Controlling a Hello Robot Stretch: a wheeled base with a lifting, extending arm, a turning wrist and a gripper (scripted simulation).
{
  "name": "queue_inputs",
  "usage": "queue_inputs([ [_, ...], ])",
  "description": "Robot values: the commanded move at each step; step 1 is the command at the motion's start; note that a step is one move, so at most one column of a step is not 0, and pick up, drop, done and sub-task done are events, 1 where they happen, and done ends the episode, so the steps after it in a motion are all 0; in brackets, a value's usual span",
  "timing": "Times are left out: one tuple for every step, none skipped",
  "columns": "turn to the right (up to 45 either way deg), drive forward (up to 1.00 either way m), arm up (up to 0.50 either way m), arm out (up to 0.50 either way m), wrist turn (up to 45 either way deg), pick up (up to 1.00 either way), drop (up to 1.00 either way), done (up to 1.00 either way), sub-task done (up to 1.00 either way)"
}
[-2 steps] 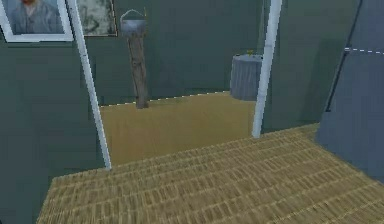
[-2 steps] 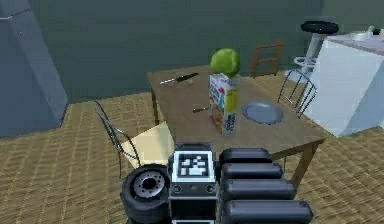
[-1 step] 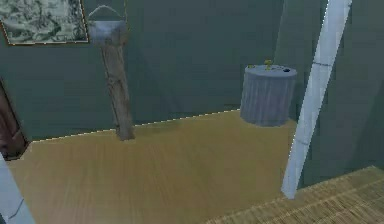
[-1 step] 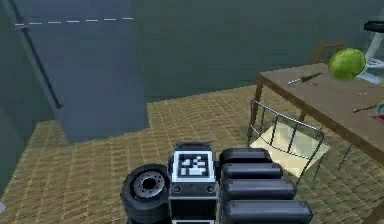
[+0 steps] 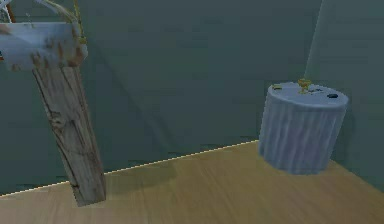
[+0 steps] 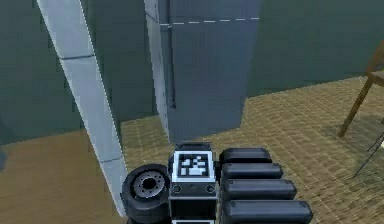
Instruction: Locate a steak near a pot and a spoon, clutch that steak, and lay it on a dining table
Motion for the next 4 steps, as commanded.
queue_inputs([
  [-6.0,0.0,0.0,0.0,0.0,0.0,0.0,0.0,0.0],
  [0.0,0.35,0.0,0.0,0.0,0.0,0.0,0.0,0.0],
  [30.0,0.0,0.0,0.0,0.0,0.0,0.0,0.0,0.0],
  [0.0,1.0,0.0,0.0,0.0,0.0,0.0,0.0,0.0],
])
